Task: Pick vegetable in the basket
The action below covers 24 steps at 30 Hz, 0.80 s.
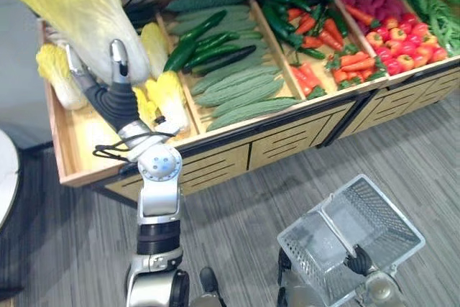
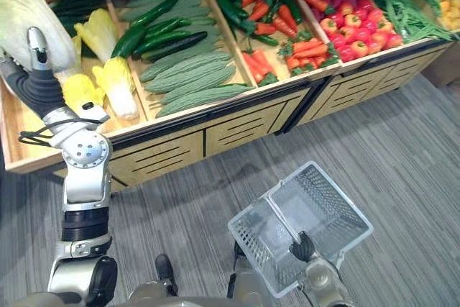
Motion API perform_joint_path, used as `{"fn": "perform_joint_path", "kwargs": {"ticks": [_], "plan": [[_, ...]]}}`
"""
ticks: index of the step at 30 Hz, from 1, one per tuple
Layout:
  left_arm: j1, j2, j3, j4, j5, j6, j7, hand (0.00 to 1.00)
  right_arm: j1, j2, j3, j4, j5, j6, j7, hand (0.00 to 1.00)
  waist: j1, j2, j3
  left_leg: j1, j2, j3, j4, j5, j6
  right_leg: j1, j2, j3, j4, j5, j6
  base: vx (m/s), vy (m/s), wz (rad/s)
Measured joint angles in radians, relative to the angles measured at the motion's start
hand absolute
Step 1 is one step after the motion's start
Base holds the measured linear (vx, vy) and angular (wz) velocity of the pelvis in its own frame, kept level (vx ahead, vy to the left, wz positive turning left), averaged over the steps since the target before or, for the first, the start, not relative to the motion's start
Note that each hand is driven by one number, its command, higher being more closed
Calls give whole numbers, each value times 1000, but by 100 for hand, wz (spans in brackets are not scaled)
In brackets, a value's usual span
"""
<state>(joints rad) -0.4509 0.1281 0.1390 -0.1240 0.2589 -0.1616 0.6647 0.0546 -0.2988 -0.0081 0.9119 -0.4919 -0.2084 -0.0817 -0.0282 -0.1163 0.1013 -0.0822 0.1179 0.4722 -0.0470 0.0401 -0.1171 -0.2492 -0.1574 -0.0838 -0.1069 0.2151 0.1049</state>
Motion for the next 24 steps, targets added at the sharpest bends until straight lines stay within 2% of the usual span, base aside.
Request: {"fn": "perform_joint_path", "kwargs": {"ticks": [3,5,9,11,18,24], "plan": [[45,1,-58,1,-1,-17,-57,100,23,-7,-15,-1,0,0,4,100,-5,7,-16,44,0,49,-11,-14,-9,10,12,46,0,-1,8,62,-4,-46],[89,11,-98,26,-3,-36,-110,100,34,-22,-22,-6,1,3,14,100,-24,18,-43,74,-1,90,-22,-25,-16,11,22,83,0,-2,9,81,-3,-54],[108,45,-154,108,-21,-47,-189,100,53,-70,-21,-57,1,8,44,100,-29,39,-62,122,0,162,-19,-50,-27,14,40,152,0,-1,11,70,-12,-61],[115,78,-183,167,-22,-65,-245,100,47,-104,-16,-92,1,7,59,100,-50,49,-69,155,2,213,-17,-63,-29,17,55,200,0,-1,13,58,-25,-63],[143,178,-268,303,-62,-105,-371,100,-21,-201,80,-119,24,-1,112,100,-56,60,-74,255,15,399,22,-128,-57,25,116,383,1,15,24,14,-17,-84],[143,186,-396,328,-140,-122,-448,100,-77,-213,105,-142,24,1,116,100,-52,71,-77,308,19,520,74,-189,-75,29,149,499,1,27,40,-21,-6,-61]]}}
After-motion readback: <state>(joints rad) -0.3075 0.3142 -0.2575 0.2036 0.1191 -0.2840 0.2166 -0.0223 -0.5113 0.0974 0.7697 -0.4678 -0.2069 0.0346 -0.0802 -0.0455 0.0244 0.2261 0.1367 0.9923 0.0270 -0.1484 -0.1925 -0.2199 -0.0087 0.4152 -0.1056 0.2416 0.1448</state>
